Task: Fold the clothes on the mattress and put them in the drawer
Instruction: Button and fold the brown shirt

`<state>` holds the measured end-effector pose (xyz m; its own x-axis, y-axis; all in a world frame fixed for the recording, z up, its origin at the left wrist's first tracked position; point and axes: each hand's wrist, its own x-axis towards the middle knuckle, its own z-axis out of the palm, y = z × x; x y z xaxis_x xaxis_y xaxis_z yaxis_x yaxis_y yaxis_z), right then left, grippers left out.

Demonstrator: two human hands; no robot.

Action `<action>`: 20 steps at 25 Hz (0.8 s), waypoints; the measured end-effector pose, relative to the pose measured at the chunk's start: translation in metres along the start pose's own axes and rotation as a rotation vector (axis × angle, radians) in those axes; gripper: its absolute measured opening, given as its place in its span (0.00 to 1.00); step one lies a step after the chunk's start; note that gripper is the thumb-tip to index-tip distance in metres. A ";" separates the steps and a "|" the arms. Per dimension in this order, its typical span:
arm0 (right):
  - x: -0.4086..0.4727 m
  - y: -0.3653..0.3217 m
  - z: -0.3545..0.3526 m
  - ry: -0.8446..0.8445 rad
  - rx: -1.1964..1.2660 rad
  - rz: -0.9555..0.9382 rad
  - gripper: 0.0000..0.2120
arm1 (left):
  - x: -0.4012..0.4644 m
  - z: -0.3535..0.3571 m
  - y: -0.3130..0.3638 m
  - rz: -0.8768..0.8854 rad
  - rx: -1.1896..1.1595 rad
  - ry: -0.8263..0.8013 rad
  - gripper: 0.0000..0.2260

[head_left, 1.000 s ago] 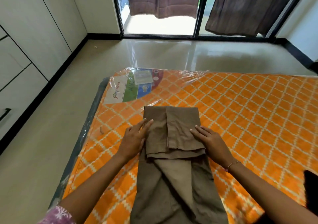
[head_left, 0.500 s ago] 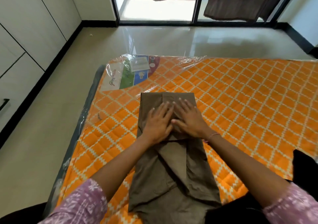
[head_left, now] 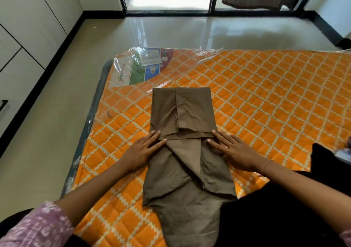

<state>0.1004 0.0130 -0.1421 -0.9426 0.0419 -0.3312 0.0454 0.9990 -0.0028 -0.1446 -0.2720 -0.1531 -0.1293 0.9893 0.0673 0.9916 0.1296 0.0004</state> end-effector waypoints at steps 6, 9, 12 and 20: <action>-0.014 -0.026 -0.009 0.107 -0.150 -0.281 0.43 | -0.022 -0.015 0.007 0.069 0.012 -0.262 0.41; -0.002 -0.045 -0.016 0.088 -0.105 -0.343 0.40 | -0.005 -0.024 0.021 0.137 0.000 -0.404 0.39; 0.002 -0.052 -0.029 -0.158 0.252 -0.267 0.35 | 0.005 -0.040 0.020 0.019 -0.231 -0.675 0.33; 0.017 -0.023 -0.098 -0.390 1.194 0.063 0.17 | 0.032 -0.090 -0.006 -0.327 -1.092 -0.951 0.18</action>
<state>0.0509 -0.0074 -0.0555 -0.7767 -0.1223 -0.6179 0.5495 0.3479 -0.7596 -0.1540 -0.2471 -0.0609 0.1278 0.6546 -0.7451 0.3785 0.6622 0.6467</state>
